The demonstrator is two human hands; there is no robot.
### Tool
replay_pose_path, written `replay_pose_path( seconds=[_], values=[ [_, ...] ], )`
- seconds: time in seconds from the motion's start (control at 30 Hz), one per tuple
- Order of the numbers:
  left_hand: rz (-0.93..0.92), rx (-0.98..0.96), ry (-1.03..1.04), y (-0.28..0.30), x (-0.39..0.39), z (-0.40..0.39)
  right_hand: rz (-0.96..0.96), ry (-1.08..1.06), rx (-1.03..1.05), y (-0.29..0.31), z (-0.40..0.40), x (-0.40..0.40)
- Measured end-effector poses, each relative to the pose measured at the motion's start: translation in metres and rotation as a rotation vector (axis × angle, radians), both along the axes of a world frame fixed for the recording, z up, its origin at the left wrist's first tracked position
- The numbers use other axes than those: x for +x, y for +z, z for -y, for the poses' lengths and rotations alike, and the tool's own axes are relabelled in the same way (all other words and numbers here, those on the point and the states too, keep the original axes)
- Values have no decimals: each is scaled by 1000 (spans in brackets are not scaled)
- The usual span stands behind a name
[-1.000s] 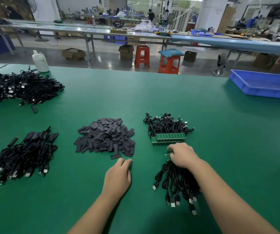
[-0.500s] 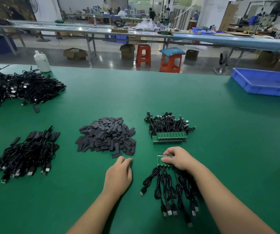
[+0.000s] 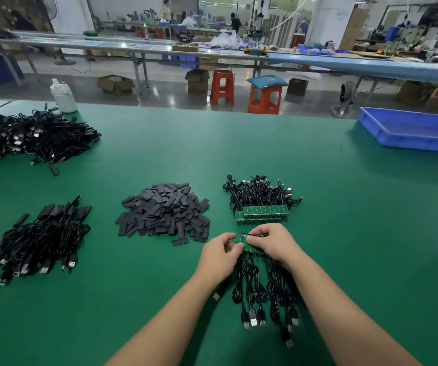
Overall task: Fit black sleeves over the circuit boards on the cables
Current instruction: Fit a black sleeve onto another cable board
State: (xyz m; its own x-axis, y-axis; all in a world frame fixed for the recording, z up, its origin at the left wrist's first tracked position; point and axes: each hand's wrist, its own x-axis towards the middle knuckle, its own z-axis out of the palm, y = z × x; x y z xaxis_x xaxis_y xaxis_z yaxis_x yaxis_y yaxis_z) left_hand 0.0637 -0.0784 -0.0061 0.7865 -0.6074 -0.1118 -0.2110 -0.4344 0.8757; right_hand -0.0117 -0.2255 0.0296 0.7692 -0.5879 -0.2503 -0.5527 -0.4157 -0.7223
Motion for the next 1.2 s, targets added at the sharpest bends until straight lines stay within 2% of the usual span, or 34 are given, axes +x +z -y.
replay_pose_path(
  seconds=[0.37,0.87,1.03,1.2],
  values=[
    [-28,53,98,9,-12,12,-142,1,-253,4,-12,7],
    [50,176,165,15,-18,16,-182,-55,-305,7,-23,10],
    [150,230,199,16,-22,18,-155,-101,-354,3,-25,11],
    [85,149,172,13,-20,18,-108,-64,-364,-2,-20,9]
  ],
)
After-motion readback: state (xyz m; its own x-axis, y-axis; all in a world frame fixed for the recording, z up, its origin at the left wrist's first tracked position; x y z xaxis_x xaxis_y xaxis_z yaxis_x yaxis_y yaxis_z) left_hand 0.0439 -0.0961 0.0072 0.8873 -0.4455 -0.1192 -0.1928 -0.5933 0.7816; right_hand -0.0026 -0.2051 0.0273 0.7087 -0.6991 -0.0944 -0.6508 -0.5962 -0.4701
